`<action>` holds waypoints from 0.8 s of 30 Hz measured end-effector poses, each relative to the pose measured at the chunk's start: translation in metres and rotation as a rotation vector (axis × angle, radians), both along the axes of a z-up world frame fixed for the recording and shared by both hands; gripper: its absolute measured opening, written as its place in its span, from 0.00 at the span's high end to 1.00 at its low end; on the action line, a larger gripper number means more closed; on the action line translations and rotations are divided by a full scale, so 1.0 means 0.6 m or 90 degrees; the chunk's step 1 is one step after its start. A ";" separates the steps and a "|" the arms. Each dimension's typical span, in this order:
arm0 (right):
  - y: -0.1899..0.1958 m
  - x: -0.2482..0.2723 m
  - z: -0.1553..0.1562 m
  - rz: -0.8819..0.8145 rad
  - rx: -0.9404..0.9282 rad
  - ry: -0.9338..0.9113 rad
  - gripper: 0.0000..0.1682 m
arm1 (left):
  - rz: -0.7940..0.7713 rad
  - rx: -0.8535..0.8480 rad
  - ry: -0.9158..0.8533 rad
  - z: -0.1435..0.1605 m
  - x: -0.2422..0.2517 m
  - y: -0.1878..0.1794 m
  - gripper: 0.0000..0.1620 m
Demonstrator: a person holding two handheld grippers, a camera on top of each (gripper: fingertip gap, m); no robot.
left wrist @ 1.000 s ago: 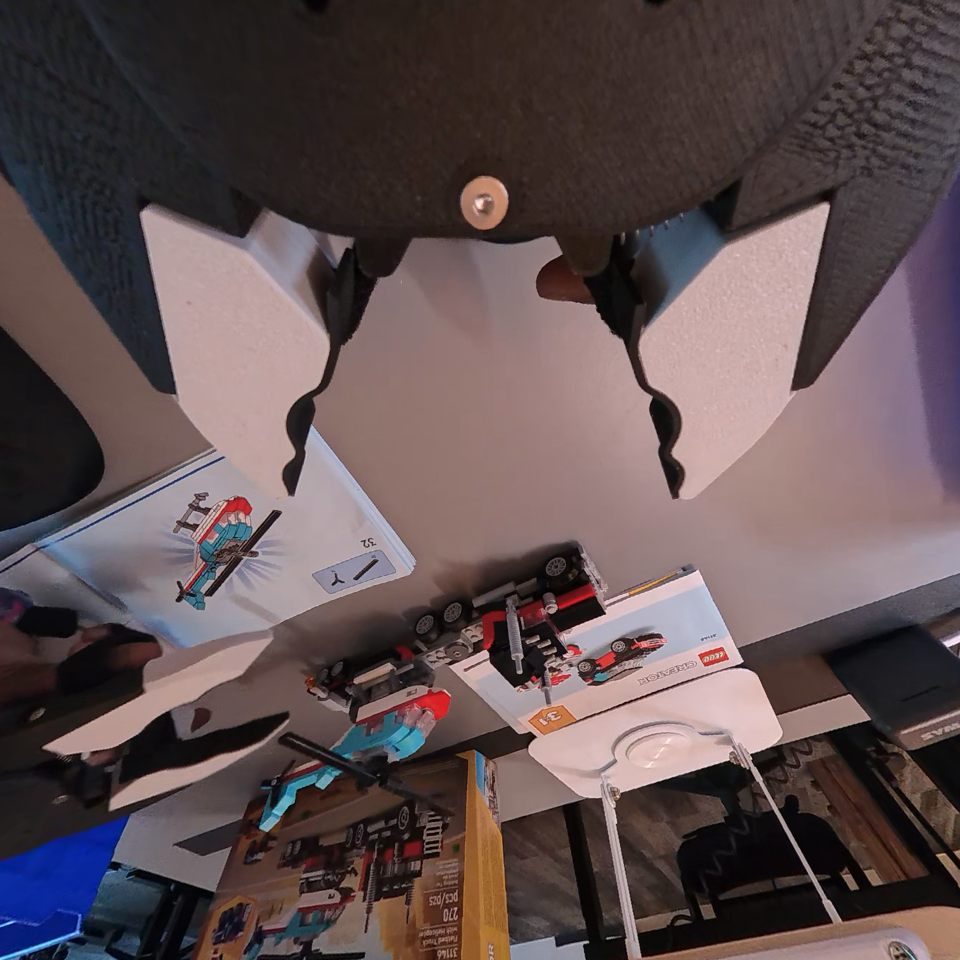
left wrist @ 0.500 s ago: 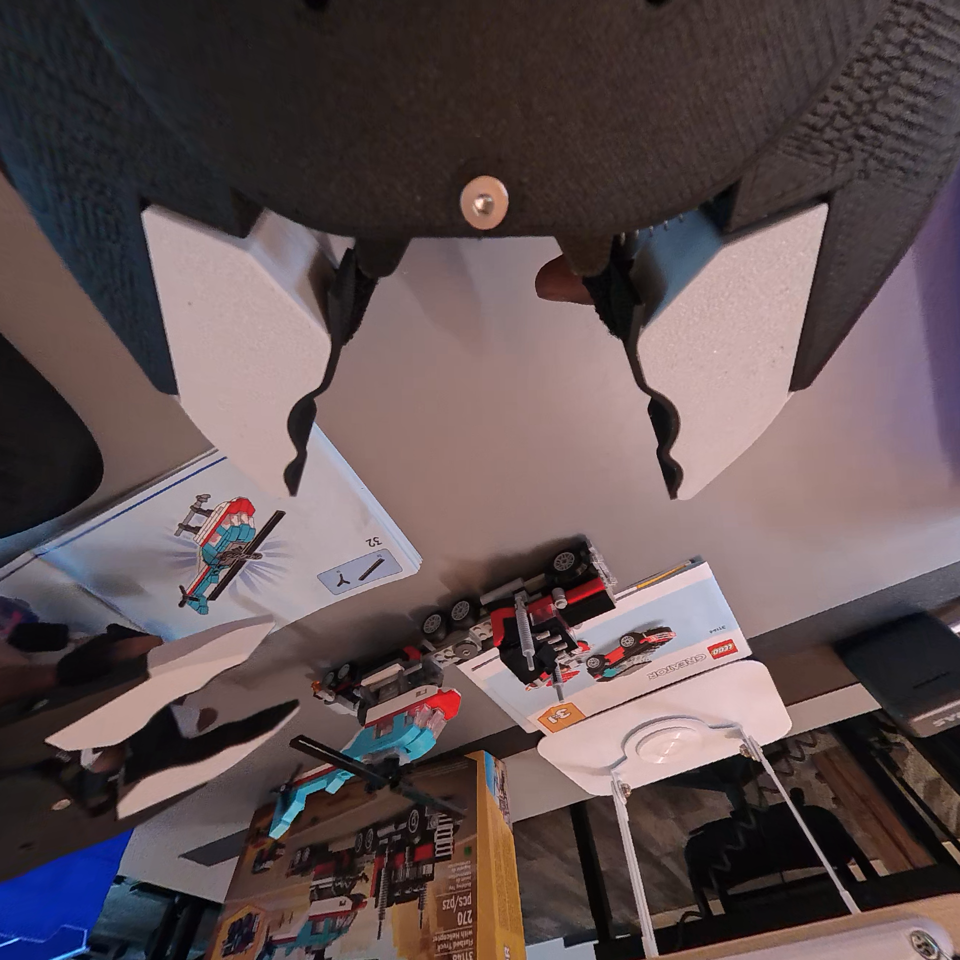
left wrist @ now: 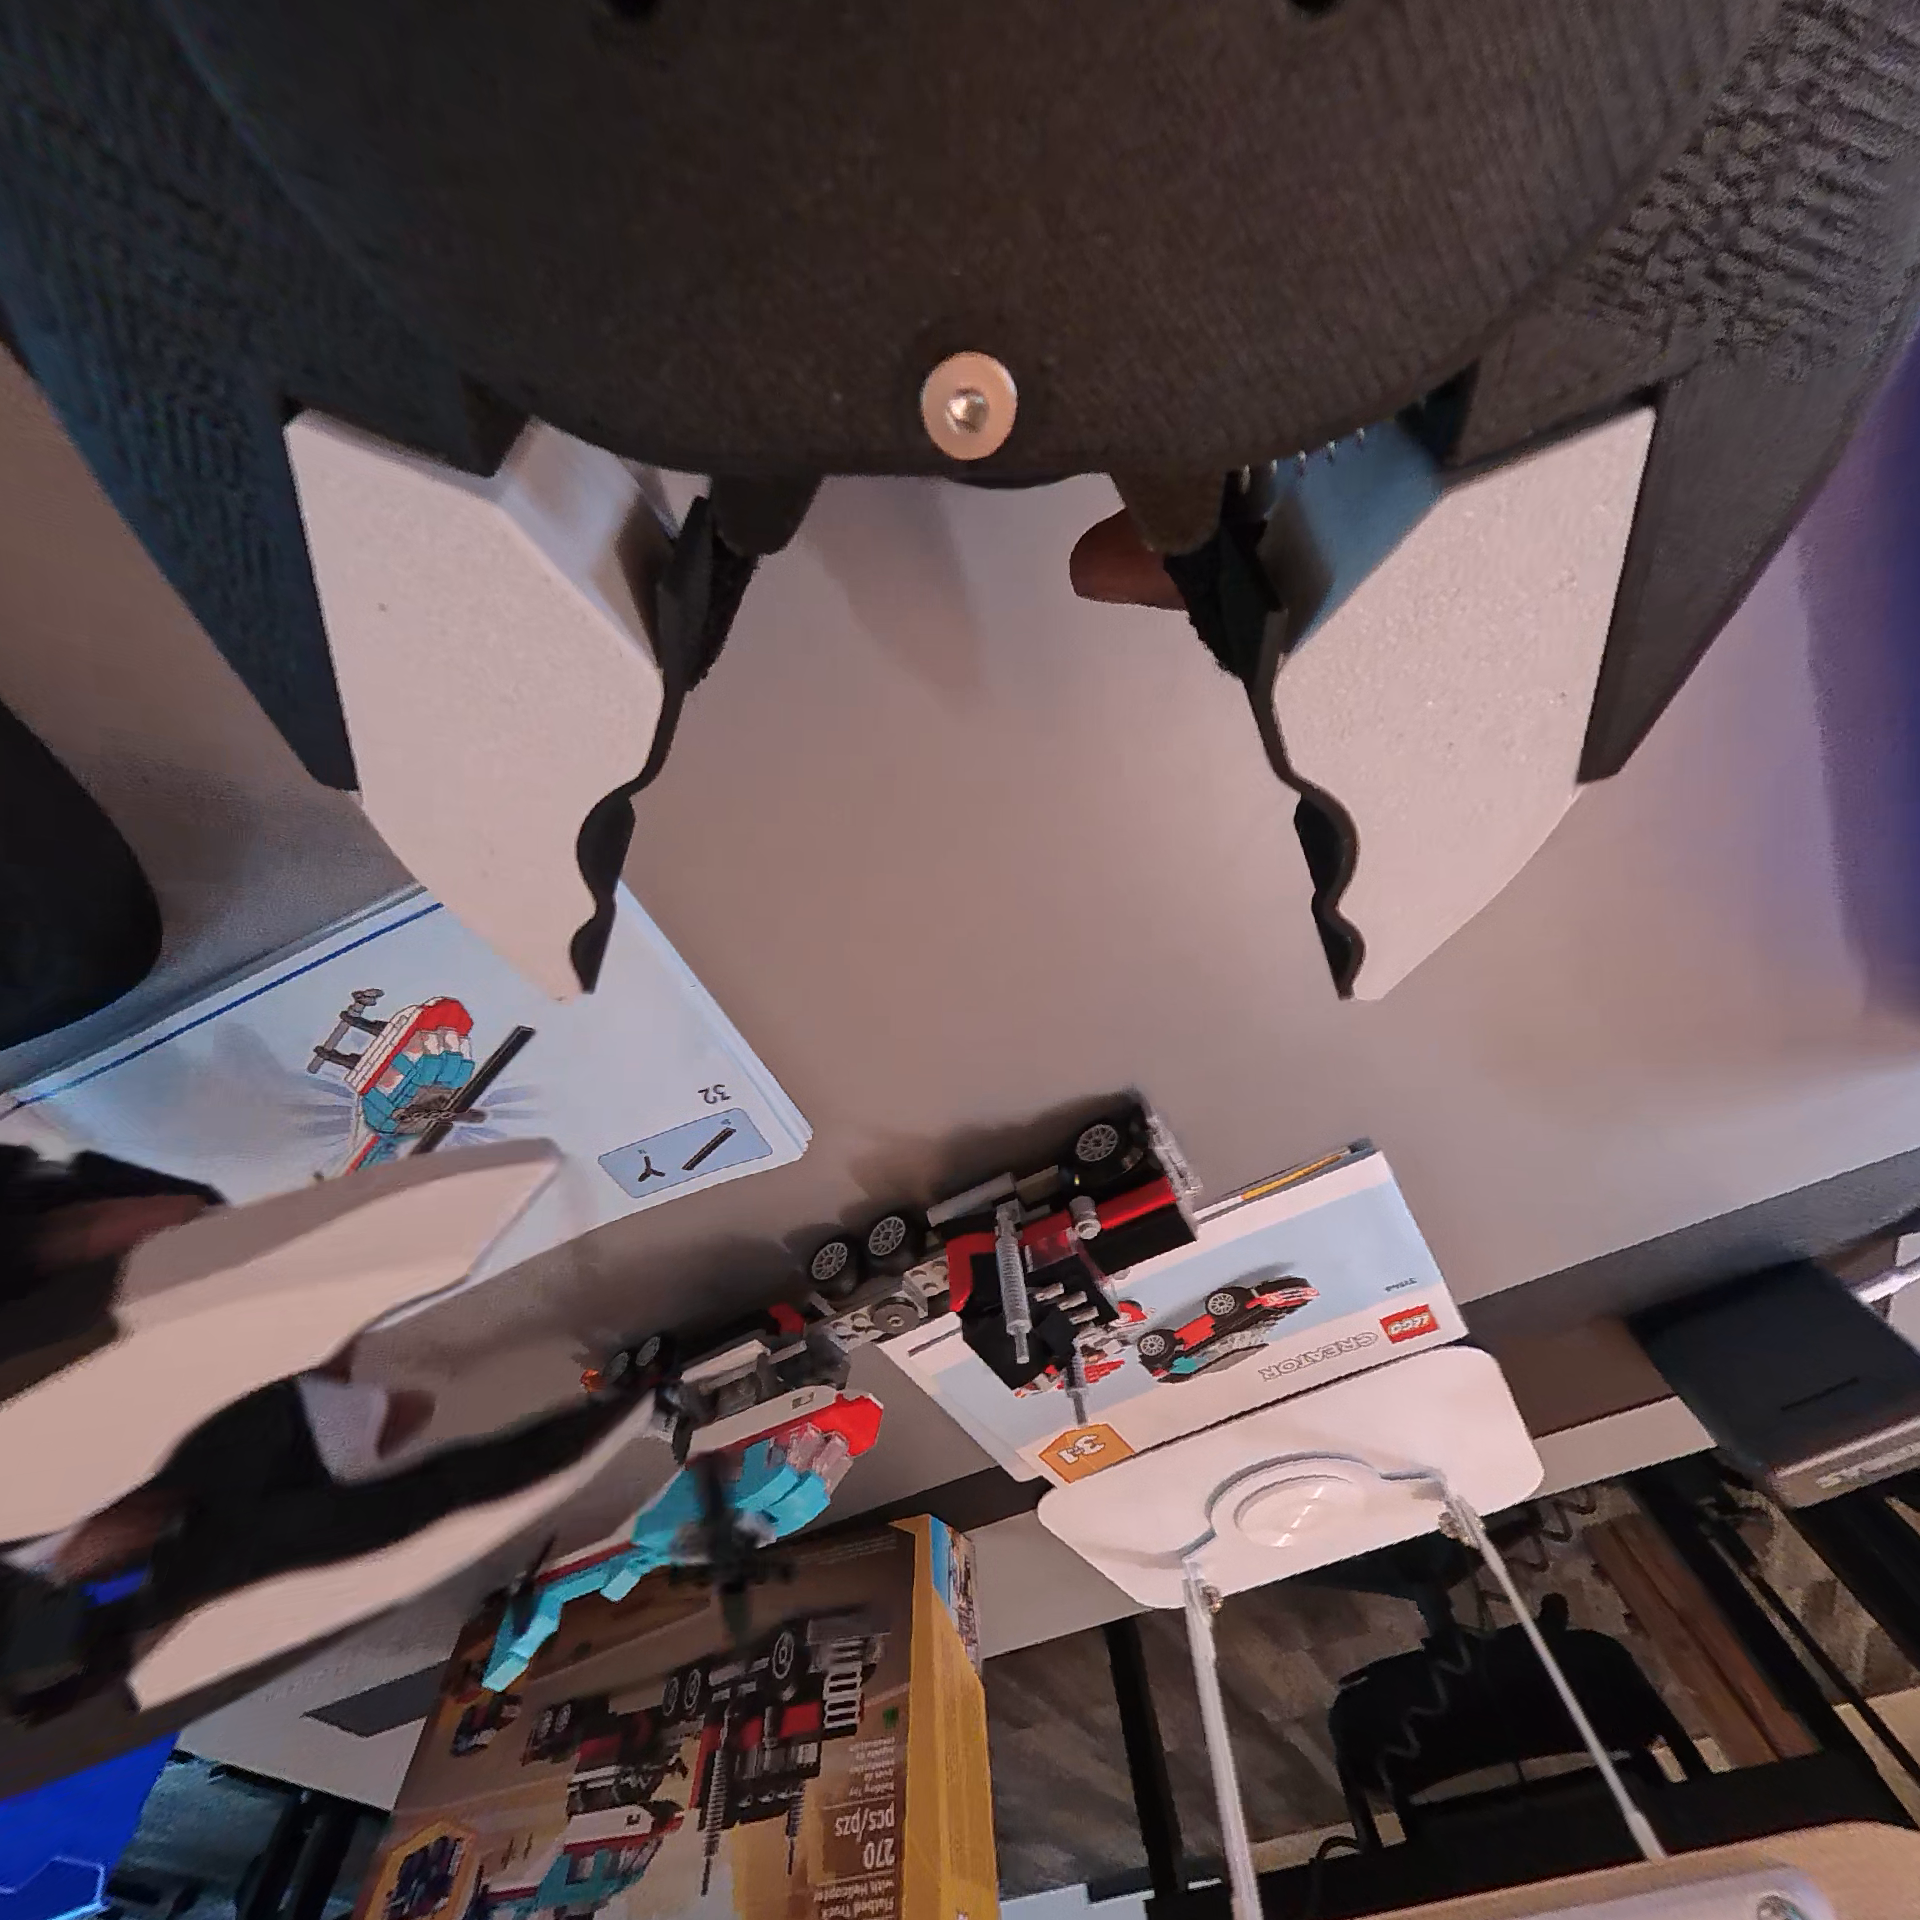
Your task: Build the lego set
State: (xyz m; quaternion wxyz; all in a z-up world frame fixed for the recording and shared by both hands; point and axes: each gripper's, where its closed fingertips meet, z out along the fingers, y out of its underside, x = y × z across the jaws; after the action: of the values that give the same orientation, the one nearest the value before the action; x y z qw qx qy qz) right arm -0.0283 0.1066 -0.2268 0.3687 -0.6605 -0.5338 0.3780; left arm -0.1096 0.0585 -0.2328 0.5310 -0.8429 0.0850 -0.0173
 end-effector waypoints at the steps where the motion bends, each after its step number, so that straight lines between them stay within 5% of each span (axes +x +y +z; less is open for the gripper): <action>1: -0.015 -0.004 0.014 0.024 -0.001 0.029 0.66 | 0.004 0.002 -0.003 0.001 -0.004 -0.001 0.22; 5: 0.015 0.021 0.034 -0.071 0.039 0.056 0.58 | 0.018 0.009 -0.007 0.004 -0.015 -0.004 0.23; 11: 0.054 0.096 0.034 -0.318 0.194 0.004 0.27 | 0.042 0.026 -0.002 0.008 -0.009 0.005 0.21; 15: 0.055 0.120 0.018 -0.392 0.196 -0.039 0.16 | 0.066 0.040 -0.007 0.011 -0.004 0.009 0.18; 24: 0.041 0.129 0.005 -0.432 0.179 -0.052 0.16 | 0.082 0.055 -0.022 0.018 0.015 0.011 0.18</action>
State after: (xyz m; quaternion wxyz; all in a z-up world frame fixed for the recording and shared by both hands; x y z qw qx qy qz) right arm 0.0493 0.1312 -0.2238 0.5386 -0.7572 -0.3455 0.1307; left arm -0.1005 0.0653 -0.2222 0.5680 -0.8227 0.0224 0.0059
